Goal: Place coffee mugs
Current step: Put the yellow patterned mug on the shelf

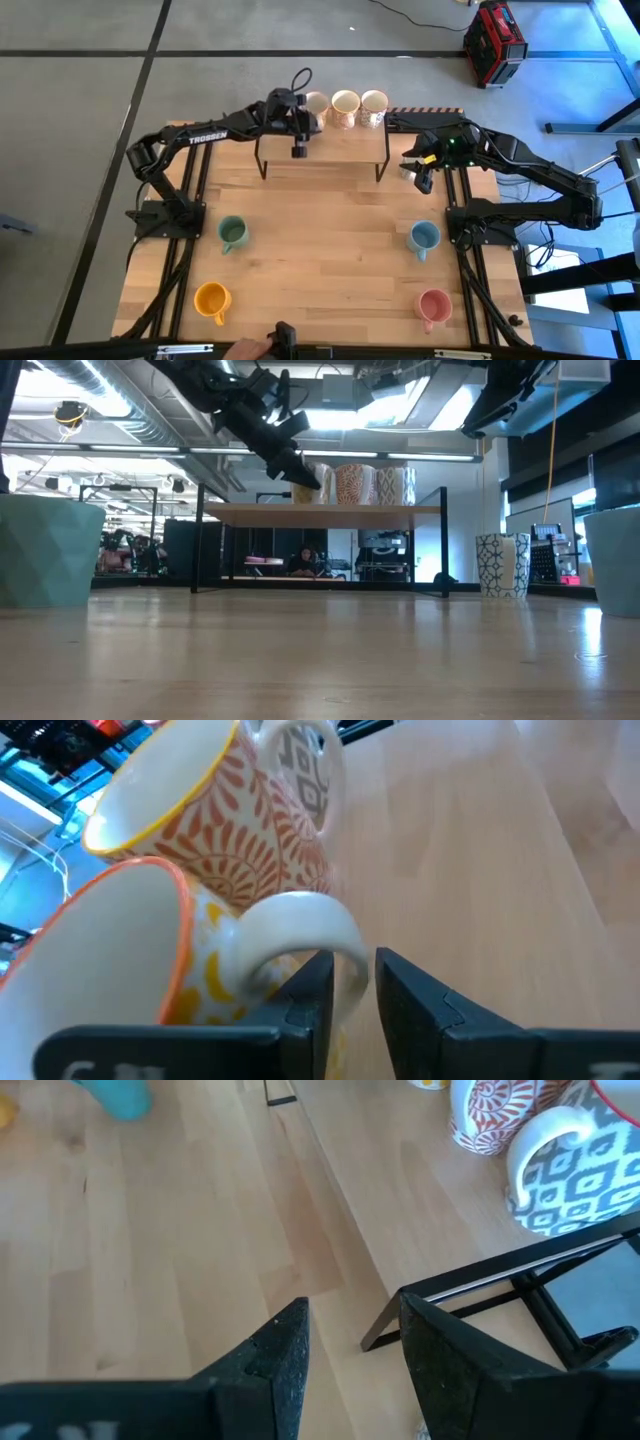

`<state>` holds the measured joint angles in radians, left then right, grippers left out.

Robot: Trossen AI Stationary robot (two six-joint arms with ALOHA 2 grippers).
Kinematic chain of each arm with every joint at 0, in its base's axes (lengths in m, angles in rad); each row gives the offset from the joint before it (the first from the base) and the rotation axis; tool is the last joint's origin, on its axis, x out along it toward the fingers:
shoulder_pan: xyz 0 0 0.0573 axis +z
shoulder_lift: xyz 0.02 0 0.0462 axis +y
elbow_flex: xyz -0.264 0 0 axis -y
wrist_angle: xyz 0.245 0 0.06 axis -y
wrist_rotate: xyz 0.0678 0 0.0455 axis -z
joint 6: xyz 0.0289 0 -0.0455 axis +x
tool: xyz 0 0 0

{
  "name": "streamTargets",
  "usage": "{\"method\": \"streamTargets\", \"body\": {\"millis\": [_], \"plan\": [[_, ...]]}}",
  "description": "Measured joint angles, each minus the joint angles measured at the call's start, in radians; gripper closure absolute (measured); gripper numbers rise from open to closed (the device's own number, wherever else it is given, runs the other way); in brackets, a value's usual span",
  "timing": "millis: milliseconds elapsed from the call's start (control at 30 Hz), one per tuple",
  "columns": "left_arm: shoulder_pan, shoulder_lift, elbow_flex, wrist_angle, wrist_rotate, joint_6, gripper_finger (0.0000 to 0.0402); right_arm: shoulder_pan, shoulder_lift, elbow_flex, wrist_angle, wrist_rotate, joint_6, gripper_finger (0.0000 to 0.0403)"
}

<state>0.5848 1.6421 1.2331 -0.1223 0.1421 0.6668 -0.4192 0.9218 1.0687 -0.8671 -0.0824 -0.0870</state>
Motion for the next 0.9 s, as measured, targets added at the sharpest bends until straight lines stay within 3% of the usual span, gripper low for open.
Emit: {"method": "streamTargets", "body": {"millis": [567,900], "plan": [[-0.024,-0.042,0.0,-0.008,-0.094,-0.023,0.0325,0.0,0.0,0.0,-0.003,-0.006,0.0,0.0256],[-0.048,-0.041,0.0,-0.036,-0.163,-0.037,0.0291,0.0,0.0,0.0,-0.003,-0.007,0.002,0.0256]]}}
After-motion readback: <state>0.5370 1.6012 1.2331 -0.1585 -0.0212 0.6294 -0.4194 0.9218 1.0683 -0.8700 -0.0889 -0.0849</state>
